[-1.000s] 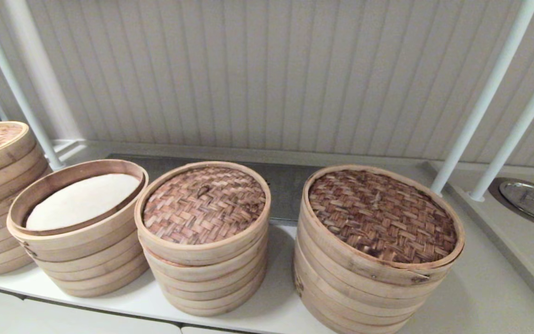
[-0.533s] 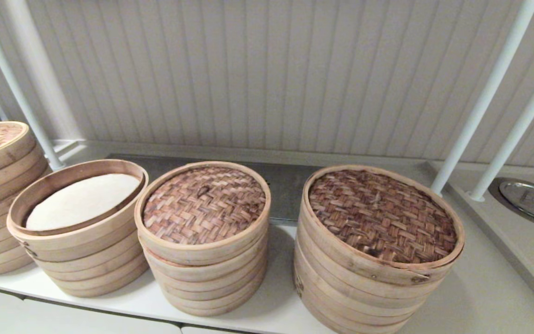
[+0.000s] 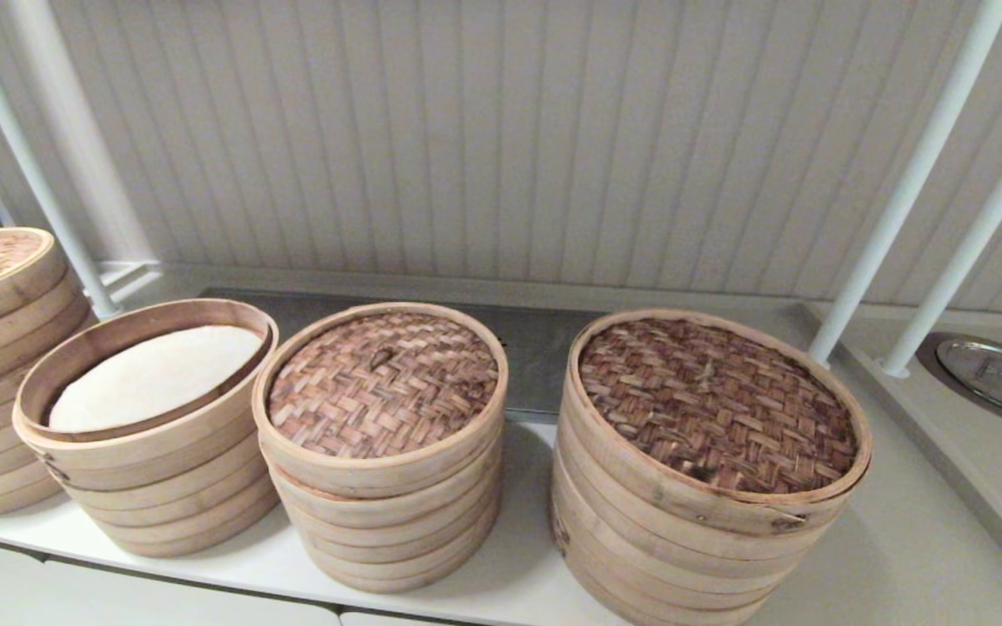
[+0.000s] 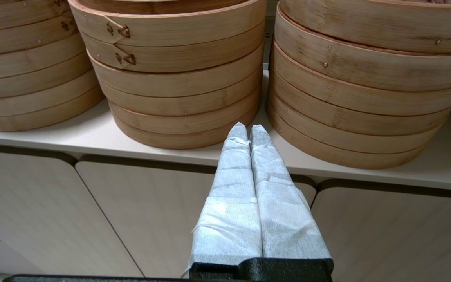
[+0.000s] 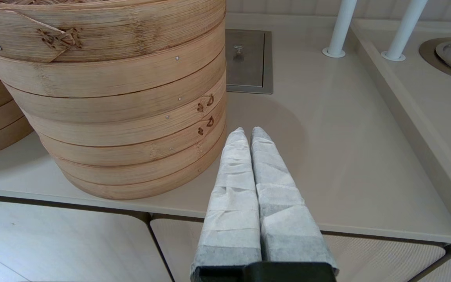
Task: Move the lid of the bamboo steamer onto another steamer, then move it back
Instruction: Pick up the steamer
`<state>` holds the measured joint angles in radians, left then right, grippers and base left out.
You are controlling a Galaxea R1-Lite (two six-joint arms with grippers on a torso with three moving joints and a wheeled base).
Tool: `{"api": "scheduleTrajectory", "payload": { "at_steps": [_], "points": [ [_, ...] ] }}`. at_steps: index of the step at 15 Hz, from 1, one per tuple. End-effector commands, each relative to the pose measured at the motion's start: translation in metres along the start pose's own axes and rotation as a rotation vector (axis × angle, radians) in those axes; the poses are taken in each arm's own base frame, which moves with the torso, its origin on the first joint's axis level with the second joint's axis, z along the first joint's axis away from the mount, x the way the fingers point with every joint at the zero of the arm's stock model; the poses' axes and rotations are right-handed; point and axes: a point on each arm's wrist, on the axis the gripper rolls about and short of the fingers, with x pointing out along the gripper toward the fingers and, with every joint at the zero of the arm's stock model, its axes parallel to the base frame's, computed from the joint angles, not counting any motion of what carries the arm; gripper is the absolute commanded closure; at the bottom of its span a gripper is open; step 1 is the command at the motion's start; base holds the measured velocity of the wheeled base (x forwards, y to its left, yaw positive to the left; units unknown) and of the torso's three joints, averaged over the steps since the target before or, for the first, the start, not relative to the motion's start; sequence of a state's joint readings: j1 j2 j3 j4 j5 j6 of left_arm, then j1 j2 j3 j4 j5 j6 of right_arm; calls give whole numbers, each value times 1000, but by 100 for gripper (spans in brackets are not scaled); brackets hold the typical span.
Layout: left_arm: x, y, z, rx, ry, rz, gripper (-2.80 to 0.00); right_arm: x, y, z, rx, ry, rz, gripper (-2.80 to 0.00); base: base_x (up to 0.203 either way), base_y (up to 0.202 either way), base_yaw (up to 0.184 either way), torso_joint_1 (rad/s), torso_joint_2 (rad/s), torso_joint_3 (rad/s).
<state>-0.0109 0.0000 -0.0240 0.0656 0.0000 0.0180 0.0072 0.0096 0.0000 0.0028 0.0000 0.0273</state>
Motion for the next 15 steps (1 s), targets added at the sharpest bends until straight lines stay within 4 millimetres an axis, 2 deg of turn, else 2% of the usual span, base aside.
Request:
{"api": "scheduleTrajectory", "payload": {
  "at_steps": [1, 15],
  "points": [
    [0, 0, 0, -6, 3, 0, 0, 0, 0, 0, 0, -1, 0, 0, 0, 0, 0, 0, 0, 0],
    [0, 0, 0, 0, 1, 0, 0, 0, 0, 0, 0, 1, 0, 0, 0, 0, 0, 0, 0, 0]
  ]
}}
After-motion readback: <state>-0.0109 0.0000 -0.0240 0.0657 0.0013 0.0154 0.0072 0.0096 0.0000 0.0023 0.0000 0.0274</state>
